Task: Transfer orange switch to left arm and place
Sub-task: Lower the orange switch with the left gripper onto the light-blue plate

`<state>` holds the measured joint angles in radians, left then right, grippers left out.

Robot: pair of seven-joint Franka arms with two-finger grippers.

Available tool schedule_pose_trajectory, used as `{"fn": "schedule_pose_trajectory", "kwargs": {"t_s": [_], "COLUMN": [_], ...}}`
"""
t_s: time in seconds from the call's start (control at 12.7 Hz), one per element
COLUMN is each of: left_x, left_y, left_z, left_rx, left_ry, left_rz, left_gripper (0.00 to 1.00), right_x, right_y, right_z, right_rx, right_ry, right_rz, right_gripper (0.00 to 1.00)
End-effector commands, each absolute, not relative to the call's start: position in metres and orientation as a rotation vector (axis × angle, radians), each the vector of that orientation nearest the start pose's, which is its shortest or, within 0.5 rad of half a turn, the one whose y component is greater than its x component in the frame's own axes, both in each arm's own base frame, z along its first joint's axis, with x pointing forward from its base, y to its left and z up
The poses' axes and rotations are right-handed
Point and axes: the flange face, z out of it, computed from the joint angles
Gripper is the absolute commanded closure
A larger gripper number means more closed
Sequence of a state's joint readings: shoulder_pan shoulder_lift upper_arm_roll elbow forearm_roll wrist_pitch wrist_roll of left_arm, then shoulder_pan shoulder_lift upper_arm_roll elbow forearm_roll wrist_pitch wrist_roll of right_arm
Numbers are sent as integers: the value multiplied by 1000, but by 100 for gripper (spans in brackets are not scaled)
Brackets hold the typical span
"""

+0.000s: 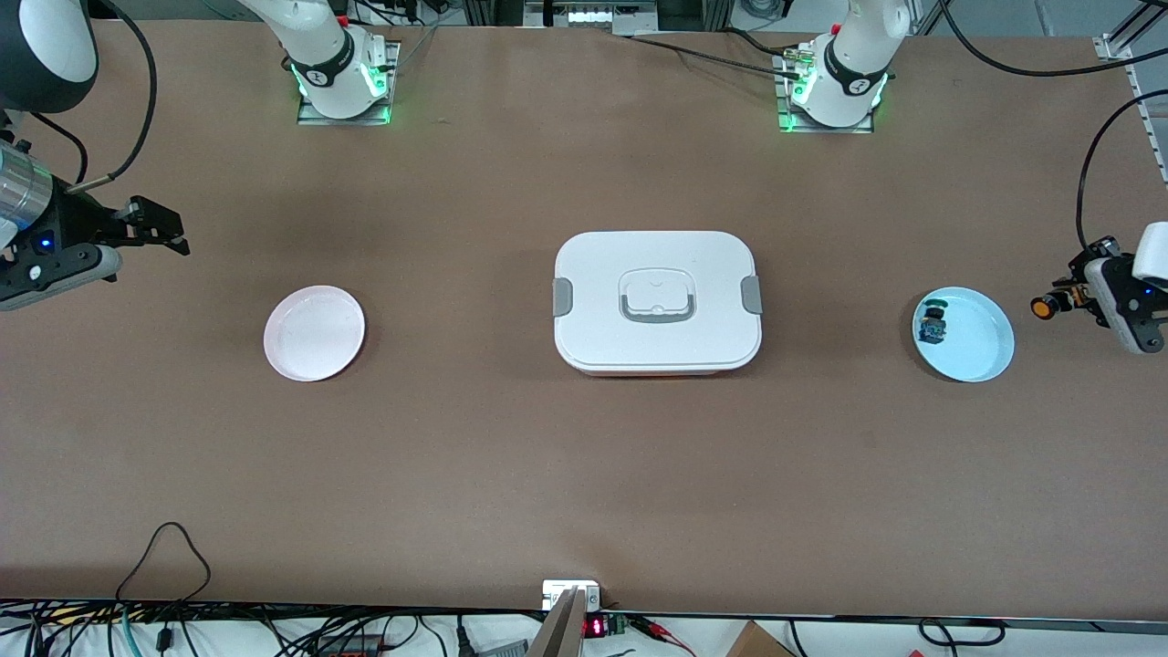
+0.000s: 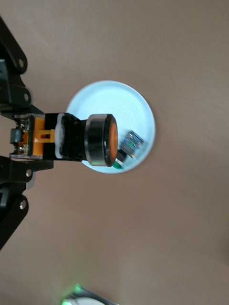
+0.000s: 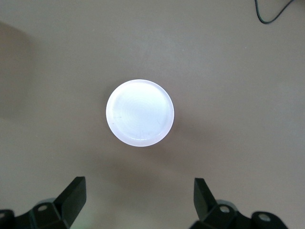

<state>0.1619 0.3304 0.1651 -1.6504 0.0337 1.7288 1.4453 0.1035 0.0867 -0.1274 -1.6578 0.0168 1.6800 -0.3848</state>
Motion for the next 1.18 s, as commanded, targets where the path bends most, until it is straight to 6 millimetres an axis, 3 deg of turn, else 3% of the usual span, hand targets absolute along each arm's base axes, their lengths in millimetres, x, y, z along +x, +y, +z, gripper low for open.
{"fn": "schedule_pose_trajectory", "kwargs": {"t_s": [0.0,0.47,0.71,1.1], "left_x": [604,614,614,587], "left_y": [197,224,230,222], "left_z": [392,329,303,245], "left_rx": [-2637,-2413,-2331,-2304], "left_ry": [1824,2144,2244,2303], "left_rz": [393,307,246,243], "left_gripper": [100,100,100,100], "right_x": [582,584,584,586], "right_y": [-1,5,15,15], "right_z": [549,553,553,554], "right_rx": [-3090,-3091,-3104,-3119], "right_ry": [-465,-477,-396,-381], "right_rz": [80,49,48,33], "right_gripper": [0,0,0,0]}}
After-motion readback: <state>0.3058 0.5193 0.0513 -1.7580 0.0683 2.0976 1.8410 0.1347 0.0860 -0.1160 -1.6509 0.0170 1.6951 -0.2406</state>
